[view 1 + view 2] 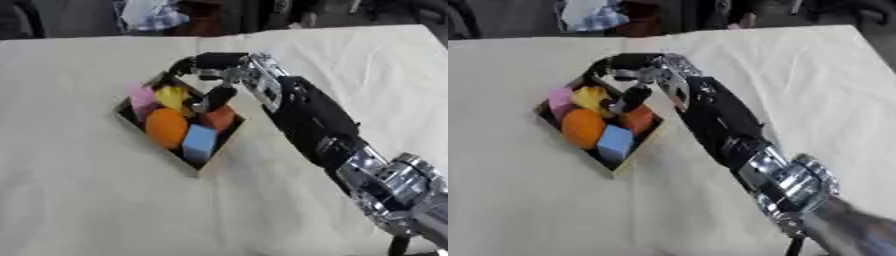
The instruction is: Pick up objects on the table and place them in the box.
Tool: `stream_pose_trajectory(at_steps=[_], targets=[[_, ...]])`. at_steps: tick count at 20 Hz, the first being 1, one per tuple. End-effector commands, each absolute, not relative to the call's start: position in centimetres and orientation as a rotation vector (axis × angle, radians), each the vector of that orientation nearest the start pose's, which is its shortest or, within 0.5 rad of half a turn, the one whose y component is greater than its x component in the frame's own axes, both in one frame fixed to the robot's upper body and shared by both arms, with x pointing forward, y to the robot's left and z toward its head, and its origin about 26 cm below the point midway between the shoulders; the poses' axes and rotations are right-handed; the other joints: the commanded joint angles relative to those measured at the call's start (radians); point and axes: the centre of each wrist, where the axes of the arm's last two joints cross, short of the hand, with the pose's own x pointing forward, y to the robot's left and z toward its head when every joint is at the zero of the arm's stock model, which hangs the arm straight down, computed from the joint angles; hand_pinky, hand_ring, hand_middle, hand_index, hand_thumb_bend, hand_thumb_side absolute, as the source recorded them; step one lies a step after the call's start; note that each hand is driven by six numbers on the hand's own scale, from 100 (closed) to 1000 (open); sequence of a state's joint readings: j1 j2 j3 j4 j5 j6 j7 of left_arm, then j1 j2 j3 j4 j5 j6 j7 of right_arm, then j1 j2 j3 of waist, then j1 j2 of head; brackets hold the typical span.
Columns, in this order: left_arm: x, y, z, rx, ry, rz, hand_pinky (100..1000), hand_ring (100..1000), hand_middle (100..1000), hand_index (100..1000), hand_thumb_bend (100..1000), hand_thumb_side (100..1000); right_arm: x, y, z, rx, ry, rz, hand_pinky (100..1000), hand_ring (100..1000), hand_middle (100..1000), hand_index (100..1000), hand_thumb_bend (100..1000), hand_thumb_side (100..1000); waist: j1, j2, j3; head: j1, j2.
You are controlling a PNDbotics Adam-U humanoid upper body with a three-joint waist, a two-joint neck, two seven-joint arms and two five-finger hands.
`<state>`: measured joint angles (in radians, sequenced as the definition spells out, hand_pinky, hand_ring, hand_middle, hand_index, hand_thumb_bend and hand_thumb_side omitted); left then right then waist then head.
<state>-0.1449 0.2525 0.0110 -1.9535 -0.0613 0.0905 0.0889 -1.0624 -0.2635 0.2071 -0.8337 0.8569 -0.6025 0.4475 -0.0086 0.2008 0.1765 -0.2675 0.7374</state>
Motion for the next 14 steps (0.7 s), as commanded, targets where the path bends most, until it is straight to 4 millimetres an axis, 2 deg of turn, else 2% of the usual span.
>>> stream_pose_trajectory(at_steps=[1, 7, 10, 12, 14], targets=[[28.8, 27.2, 14.6, 0.299, -2.018, -0.21, 759, 558, 613, 750, 116, 752, 49.2, -19.5, 23.9, 0.756, 2.374, -2.569, 880, 910, 949, 978, 137, 552, -0.013, -0.034, -0.004, 0.007, -0.006], [28.7, 27.4, 14.5, 0.309, -2.012, -0.208, 760, 559, 615, 750, 111, 755, 48.5, -20.8, 26.6, 0.744, 2.508, -2.452, 878, 908, 940, 977, 100, 525, -0.017, -0.037, -0.017, 0.018, -0.005], [28.7, 27.5, 14.4, 0.316, -2.009, -0.199, 760, 560, 615, 750, 109, 757, 47.8, -21.8, 27.7, 0.75, 2.605, -2.316, 873, 902, 927, 974, 100, 459, -0.018, -0.036, -0.025, 0.03, -0.004], [28.7, 27.6, 14.3, 0.325, -2.005, -0.191, 759, 560, 615, 750, 107, 759, 47.0, -23.2, 28.5, 0.771, 2.664, -2.199, 864, 892, 909, 969, 100, 403, -0.019, -0.035, -0.032, 0.04, -0.003], [28.7, 27.8, 14.3, 0.336, -2.002, -0.182, 759, 560, 615, 750, 107, 759, 46.1, -25.0, 29.2, 0.808, 2.731, -2.075, 862, 889, 905, 968, 100, 392, -0.021, -0.034, -0.038, 0.049, -0.003]])
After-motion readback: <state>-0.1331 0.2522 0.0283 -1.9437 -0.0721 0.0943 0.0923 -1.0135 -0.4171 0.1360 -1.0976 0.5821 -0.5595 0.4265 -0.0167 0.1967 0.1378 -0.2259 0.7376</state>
